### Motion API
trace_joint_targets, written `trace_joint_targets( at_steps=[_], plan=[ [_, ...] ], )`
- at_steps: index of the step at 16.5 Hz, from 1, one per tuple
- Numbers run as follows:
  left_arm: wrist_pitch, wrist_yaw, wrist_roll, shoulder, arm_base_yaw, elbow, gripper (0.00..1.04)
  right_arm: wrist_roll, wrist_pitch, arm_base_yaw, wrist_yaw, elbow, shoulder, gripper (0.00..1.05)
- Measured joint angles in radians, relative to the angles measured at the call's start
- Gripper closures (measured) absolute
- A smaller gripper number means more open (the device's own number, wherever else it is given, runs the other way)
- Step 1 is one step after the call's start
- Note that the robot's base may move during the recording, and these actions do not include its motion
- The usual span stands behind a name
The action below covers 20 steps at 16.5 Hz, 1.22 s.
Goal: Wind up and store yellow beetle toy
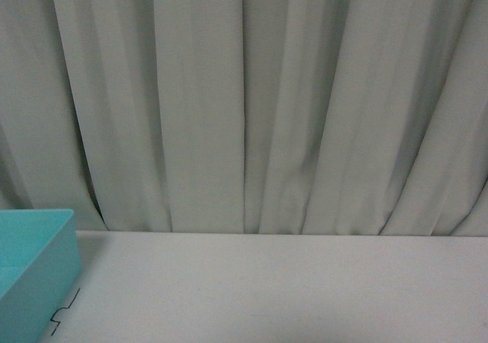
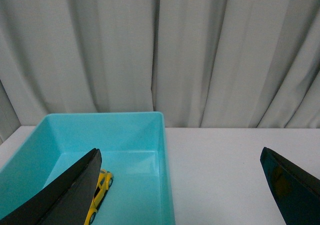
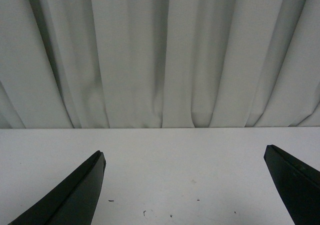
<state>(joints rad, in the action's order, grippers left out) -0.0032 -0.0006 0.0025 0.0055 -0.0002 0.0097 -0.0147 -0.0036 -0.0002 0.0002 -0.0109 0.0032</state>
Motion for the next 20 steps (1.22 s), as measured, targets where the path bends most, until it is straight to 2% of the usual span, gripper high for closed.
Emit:
trace_joint_targets(
  at_steps=[20],
  plan=[
    [0.0, 0.0, 0.0, 0.0, 0.0, 0.0, 0.07, 0.0, 0.0, 0.0, 0.0, 0.0, 0.0, 0.07]
  ],
)
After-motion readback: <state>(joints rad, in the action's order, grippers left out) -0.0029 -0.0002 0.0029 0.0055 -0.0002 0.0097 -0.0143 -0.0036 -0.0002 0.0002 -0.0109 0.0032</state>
